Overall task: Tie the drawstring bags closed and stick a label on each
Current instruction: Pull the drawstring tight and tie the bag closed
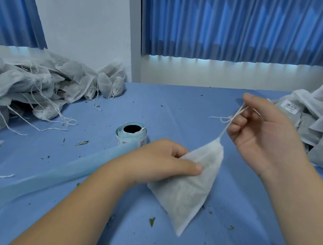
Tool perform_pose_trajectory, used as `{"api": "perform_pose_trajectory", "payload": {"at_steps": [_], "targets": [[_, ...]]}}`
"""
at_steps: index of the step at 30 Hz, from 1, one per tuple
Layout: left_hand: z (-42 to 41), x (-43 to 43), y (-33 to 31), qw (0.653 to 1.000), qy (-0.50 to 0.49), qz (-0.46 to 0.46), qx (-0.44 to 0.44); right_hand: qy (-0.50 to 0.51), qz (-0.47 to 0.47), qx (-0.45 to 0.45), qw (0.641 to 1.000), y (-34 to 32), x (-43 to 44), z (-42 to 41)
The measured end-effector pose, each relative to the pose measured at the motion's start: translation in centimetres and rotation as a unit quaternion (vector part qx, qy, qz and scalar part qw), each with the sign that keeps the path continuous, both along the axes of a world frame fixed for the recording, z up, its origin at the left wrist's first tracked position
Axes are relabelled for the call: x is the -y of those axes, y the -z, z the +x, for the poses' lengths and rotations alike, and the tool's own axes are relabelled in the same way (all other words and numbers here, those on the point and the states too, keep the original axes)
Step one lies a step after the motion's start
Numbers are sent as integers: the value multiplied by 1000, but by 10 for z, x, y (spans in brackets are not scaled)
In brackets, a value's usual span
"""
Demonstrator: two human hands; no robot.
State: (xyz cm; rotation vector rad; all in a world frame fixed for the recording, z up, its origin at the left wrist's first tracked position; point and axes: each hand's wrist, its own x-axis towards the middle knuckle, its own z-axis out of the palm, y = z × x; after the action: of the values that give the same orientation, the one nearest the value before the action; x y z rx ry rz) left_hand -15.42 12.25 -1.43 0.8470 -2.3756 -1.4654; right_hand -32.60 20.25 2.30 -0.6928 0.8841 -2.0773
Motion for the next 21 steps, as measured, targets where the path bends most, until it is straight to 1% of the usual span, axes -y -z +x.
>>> {"api": "perform_pose_trajectory", "payload": {"at_steps": [2,3,4,5,6,7,8,9,10,11,13,15,17,19,21], "targets": [[-7,-1,2,995,-93,-31,-30,18,-16,-85,996,2,-1,4],[-10,-1,2,988,-138,-40,-56,30,-20,-143,989,2,-2,7],[-12,1,2,980,-175,-44,-84,48,-19,-217,975,4,-2,10],[-13,2,2,973,-200,-43,-109,71,-11,-309,949,6,-1,15],[-13,3,1,967,-215,-38,-130,94,7,-408,908,10,0,19],[-13,4,0,964,-221,-29,-146,109,31,-503,857,14,3,23],[-13,5,1,961,-225,-22,-156,115,53,-581,804,19,5,27],[-12,7,1,960,-230,-20,-161,118,66,-636,760,24,7,30],[-12,8,1,958,-233,-22,-165,117,74,-666,733,28,9,32],[-12,8,2,957,-234,-20,-171,116,79,-681,719,30,10,33],[-12,9,4,953,-238,0,-190,123,83,-693,706,31,11,30],[-11,9,4,945,-247,24,-213,134,90,-692,704,31,11,26],[-11,9,4,942,-236,57,-232,136,101,-689,704,31,11,23],[-9,10,4,948,-210,79,-228,125,107,-681,714,32,11,22],[-8,10,4,957,-186,77,-209,112,103,-666,731,32,10,22]]}}
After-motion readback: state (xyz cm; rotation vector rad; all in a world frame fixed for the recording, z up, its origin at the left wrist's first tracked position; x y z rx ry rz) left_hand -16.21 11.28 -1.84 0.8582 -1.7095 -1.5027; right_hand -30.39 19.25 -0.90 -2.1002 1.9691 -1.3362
